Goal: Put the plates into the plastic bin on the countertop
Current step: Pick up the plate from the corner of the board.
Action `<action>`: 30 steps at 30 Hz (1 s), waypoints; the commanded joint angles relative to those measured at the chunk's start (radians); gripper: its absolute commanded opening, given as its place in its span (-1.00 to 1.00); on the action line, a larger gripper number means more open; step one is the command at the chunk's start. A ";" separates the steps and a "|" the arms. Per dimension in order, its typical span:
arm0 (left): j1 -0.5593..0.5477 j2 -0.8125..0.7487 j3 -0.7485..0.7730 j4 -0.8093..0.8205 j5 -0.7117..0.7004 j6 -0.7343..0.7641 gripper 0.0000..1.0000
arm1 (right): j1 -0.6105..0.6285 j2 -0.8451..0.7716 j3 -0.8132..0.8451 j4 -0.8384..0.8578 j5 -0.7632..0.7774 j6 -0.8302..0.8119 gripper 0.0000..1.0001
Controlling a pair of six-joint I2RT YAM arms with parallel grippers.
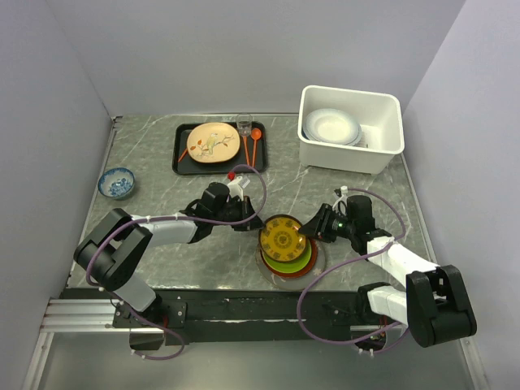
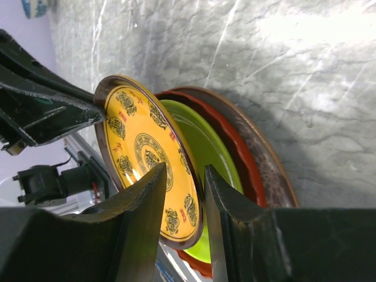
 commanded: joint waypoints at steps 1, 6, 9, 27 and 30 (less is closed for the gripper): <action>0.001 -0.027 0.003 0.100 0.059 -0.029 -0.99 | 0.012 -0.027 -0.009 0.066 -0.045 0.016 -0.21; 0.001 -0.038 0.003 0.114 0.067 -0.034 -0.99 | 0.015 -0.037 -0.018 0.066 -0.046 0.014 -0.21; 0.001 -0.029 0.003 0.126 0.073 -0.042 -0.99 | 0.015 -0.042 -0.024 0.071 -0.051 0.014 -0.24; 0.001 -0.104 -0.011 0.027 -0.030 0.003 -0.34 | 0.018 0.031 0.028 0.118 -0.094 -0.009 -1.00; 0.001 -0.127 -0.015 -0.008 -0.073 0.014 0.92 | 0.020 0.036 0.040 0.117 -0.094 -0.015 -1.00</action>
